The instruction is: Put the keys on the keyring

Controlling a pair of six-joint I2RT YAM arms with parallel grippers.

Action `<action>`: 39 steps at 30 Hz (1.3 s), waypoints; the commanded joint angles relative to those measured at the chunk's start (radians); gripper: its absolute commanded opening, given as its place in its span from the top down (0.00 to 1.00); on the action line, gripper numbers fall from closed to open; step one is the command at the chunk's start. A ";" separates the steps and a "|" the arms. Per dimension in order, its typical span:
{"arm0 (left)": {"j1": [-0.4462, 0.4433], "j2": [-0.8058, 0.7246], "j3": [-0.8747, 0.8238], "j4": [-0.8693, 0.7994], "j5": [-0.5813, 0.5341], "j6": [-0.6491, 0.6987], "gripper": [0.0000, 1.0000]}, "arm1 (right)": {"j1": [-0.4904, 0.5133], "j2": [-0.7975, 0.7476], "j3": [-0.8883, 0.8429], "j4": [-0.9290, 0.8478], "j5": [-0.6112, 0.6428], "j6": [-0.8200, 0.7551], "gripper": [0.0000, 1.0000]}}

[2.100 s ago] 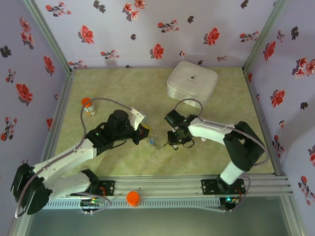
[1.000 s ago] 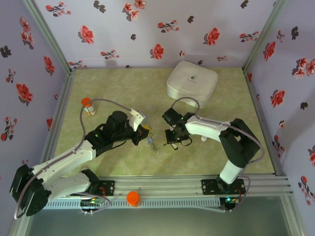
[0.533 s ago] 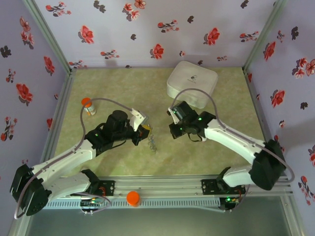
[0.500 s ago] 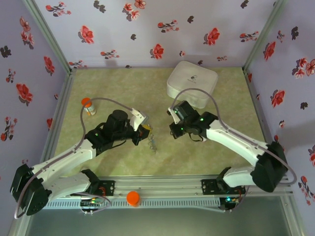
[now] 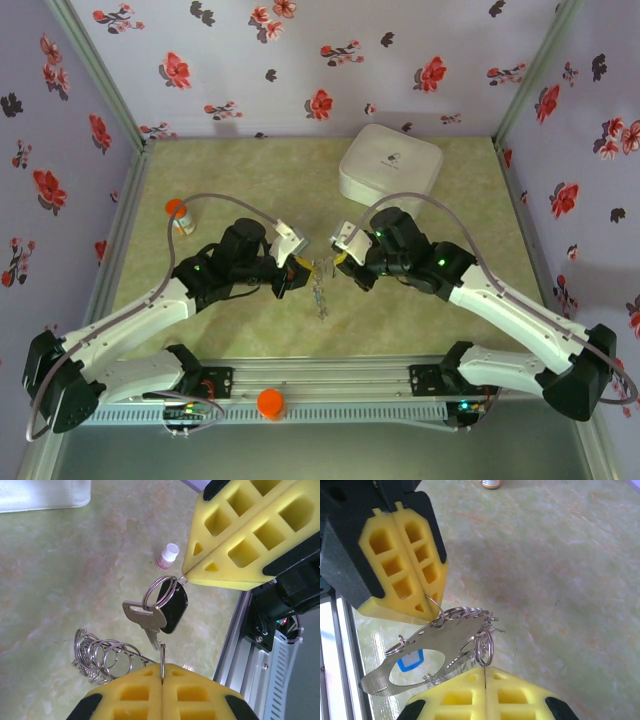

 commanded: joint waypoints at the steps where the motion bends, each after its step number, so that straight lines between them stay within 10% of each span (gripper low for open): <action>1: -0.006 -0.010 0.030 -0.001 0.001 -0.007 1.00 | 0.031 -0.002 -0.005 -0.004 0.029 -0.108 1.00; 7: -0.006 0.001 0.038 0.020 -0.024 0.007 1.00 | 0.159 0.085 -0.030 -0.006 0.520 -0.229 1.00; 11: -0.006 0.008 0.041 0.023 -0.023 0.013 1.00 | 0.108 -0.006 -0.103 0.108 0.220 -0.146 1.00; 15: -0.006 0.016 0.032 0.053 -0.011 -0.004 1.00 | 0.154 0.001 -0.149 0.153 0.356 -0.227 1.00; 33: -0.008 0.087 -0.002 0.109 -0.043 -0.033 1.00 | 0.184 -0.075 -0.165 0.296 0.051 -0.127 1.00; 39: -0.008 0.066 0.011 0.067 -0.020 -0.009 1.00 | 0.184 -0.111 -0.203 0.292 0.235 -0.166 1.00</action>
